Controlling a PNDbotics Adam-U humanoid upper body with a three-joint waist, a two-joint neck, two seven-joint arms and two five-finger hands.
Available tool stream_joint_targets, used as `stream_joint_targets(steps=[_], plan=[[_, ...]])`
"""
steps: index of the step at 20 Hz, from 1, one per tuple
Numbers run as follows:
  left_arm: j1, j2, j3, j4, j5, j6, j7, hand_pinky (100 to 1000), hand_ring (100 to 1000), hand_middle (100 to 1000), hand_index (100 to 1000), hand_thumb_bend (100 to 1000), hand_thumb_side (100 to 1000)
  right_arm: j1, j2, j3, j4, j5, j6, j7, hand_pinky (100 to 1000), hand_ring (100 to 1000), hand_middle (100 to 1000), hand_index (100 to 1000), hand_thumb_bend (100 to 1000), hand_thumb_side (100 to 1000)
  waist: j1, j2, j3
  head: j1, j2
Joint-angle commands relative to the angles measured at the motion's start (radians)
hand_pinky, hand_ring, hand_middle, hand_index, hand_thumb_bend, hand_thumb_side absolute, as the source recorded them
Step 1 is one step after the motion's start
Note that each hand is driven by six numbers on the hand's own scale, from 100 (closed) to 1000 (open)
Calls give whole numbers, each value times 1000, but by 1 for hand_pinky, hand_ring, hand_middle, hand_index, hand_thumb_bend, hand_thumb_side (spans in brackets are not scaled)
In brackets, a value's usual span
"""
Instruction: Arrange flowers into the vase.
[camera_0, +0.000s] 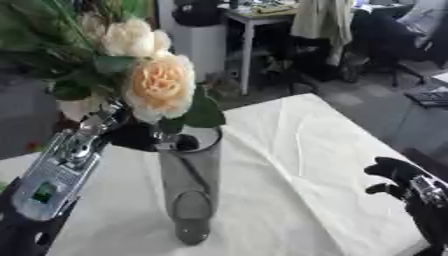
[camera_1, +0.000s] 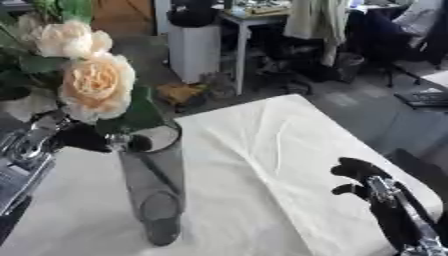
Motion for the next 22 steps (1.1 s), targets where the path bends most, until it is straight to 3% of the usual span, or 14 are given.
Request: stream_joint_targets(steps=[1,22], plan=[[-16,8,11,-21,0,4,10,916,801,847,934,1000,387,-4,-14,-11,-10,-3,-3,-2,626,820,703,839,100,901,-8,-14,1,-1,-2],[26,16,10,-51,0,32,29,934,799,851,938,1000,384,-2,-14,-13,-10,-4,-4,-4,626,821,703,838,100,901,-14,-19,23,-7,1]])
